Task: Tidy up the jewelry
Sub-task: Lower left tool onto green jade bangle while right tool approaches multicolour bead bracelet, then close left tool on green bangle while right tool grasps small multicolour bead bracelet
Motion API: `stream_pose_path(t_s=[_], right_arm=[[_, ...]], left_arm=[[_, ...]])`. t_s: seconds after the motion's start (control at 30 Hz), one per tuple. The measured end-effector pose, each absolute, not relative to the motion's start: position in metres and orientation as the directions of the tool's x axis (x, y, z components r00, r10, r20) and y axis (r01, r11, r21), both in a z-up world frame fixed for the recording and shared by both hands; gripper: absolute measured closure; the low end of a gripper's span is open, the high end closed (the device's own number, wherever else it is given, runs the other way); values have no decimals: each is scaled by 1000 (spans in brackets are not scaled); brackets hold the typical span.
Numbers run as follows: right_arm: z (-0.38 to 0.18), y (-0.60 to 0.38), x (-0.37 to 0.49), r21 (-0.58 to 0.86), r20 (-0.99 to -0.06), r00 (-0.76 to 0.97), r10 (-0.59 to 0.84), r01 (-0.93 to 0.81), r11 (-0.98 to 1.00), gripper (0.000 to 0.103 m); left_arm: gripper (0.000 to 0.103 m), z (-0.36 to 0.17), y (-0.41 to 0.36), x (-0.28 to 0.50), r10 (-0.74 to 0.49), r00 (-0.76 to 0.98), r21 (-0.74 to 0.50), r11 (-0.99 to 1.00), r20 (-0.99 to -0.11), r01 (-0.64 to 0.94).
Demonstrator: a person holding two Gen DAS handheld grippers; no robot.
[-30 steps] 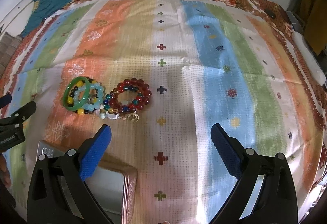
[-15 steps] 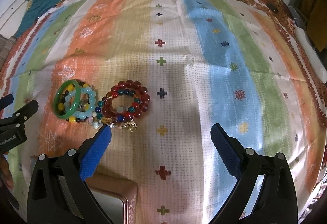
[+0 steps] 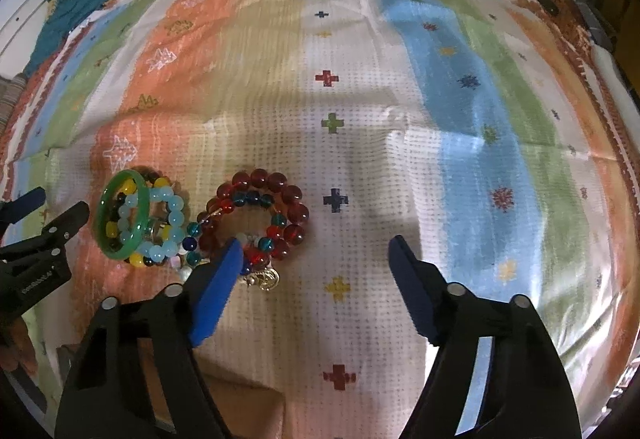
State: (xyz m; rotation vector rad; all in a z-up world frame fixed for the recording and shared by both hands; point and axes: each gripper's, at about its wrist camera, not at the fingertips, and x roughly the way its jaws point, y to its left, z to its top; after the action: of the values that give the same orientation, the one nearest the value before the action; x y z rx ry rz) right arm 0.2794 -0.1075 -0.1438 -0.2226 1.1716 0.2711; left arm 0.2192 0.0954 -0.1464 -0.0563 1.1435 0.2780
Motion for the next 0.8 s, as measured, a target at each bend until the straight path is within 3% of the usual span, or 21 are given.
stream_pose_path(t_s=[0.27, 0.47, 0.53, 0.57, 0.63, 0.73, 0.8], right_arm=[[-153, -100, 286, -15, -937, 334, 105, -338, 941, 50], [-158, -93, 287, -12, -943, 315, 109, -358, 934, 74], [-159, -93, 287, -21, -944, 314, 101, -363, 932, 84], [-160, -93, 287, -25, -944, 315, 98, -365, 931, 84], [-159, -94, 287, -19, -944, 313, 105, -368, 930, 85], [-157, -95, 286, -22, -941, 321, 108, -376, 926, 93], [-155, -94, 286, -18, -940, 320, 114, -384, 923, 93]], left_arm=[[34, -159, 97, 228, 176, 372, 108, 974, -911, -197], [45, -166, 90, 234, 156, 356, 103, 981, -921, -161], [54, -169, 89, 235, 138, 347, 87, 984, -928, -159], [59, -169, 87, 235, 140, 346, 90, 984, -928, -154], [80, -170, 85, 235, 160, 345, 113, 982, -925, -153], [97, -169, 89, 236, 158, 341, 106, 981, -927, -165], [96, -169, 90, 235, 156, 342, 102, 980, -926, -170]])
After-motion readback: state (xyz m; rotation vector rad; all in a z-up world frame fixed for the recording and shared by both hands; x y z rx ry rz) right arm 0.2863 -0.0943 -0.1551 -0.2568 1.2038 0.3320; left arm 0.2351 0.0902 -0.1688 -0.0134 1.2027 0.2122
